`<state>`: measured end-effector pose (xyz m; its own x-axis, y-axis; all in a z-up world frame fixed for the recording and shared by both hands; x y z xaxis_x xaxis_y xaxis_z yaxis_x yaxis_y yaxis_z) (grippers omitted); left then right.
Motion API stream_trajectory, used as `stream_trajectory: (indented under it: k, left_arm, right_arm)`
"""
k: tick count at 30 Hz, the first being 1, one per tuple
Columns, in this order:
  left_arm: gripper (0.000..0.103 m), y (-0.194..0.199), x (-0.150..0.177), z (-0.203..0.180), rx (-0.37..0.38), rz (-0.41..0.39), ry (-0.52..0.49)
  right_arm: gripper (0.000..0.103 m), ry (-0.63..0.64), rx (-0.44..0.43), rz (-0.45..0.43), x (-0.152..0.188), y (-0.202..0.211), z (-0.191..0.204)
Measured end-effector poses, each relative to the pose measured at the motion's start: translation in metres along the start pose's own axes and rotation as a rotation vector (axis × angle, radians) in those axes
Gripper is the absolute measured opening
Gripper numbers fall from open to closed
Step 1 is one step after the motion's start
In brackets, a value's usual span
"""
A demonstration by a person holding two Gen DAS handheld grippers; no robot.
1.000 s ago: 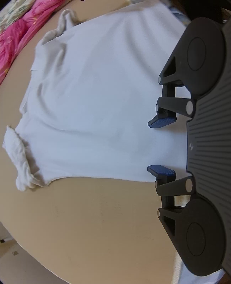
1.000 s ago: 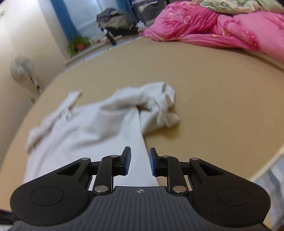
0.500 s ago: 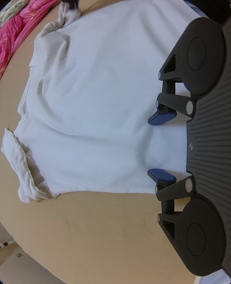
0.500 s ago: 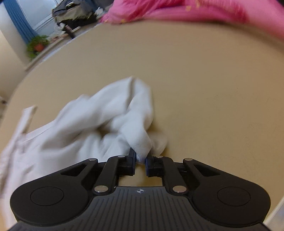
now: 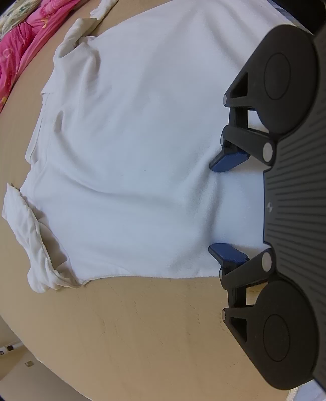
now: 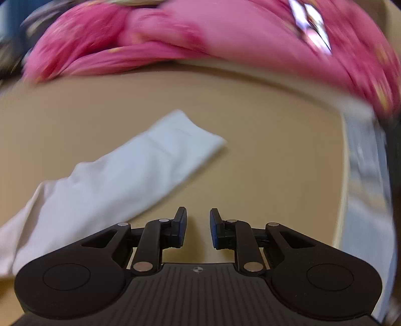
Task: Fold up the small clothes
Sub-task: 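Grasp the crumpled sleeve with the right gripper and pull it outward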
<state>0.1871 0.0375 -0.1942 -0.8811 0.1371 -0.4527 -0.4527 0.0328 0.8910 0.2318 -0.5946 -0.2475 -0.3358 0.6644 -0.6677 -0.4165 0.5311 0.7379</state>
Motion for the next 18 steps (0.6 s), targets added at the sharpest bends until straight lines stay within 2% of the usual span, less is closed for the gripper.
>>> stream_trajectory:
  k: [1, 4, 5, 7, 10, 12, 13, 14, 16, 18]
  left_arm:
    - [0.069, 0.0, 0.0, 0.0, -0.001, -0.001, -0.002]
    - [0.069, 0.0, 0.0, 0.0, -0.002, -0.003, -0.004]
    - [0.069, 0.0, 0.0, 0.0, -0.001, -0.003, -0.002]
    - [0.07, 0.0, 0.0, -0.001, 0.0, -0.004, -0.001]
    - [0.07, 0.0, 0.0, -0.001, 0.001, -0.009, -0.003]
    - [0.07, 0.0, 0.0, 0.0, 0.003, -0.011, -0.002]
    - [0.07, 0.001, 0.0, 0.0, 0.003, -0.013, -0.002]
    - [0.07, 0.001, 0.0, -0.001, 0.002, -0.015, -0.003]
    - [0.071, 0.001, -0.001, -0.001, 0.001, -0.018, -0.006]
    - [0.071, 0.001, -0.001, -0.002, 0.002, -0.02, -0.007]
  right_arm:
    - [0.024, -0.056, -0.034, -0.01, 0.001, 0.004, -0.003]
    - [0.024, -0.16, -0.237, -0.073, -0.005, 0.023, 0.01]
    - [0.024, -0.202, -0.308, -0.06, -0.005, 0.022, 0.016]
    - [0.024, -0.294, -0.375, 0.017, 0.002, 0.006, 0.025]
    - [0.027, -0.383, -0.378, 0.112, 0.017, -0.026, 0.029]
    - [0.027, -0.353, -0.374, 0.078, 0.013, -0.035, 0.036]
    - [0.013, -0.304, -0.391, 0.061, 0.01, -0.038, 0.046]
    - [0.004, -0.275, -0.428, 0.063, 0.003, -0.043, 0.05]
    - [0.003, -0.257, -0.45, 0.048, -0.007, -0.05, 0.052]
    - [0.002, -0.304, -0.371, -0.023, -0.026, -0.056, 0.03]
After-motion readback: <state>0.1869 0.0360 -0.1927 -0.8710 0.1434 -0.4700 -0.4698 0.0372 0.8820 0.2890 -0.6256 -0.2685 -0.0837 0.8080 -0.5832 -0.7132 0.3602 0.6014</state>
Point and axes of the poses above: each gripper's, at about its wrist camera, not at the fingertips, and y roughly against the way its jaws point, z to its left, x to its underside, the point moved 10 cm from there along -y, roughly the way its jaws point, and after that the axes turned 3 degrees about -z, right-handed, at the moved point
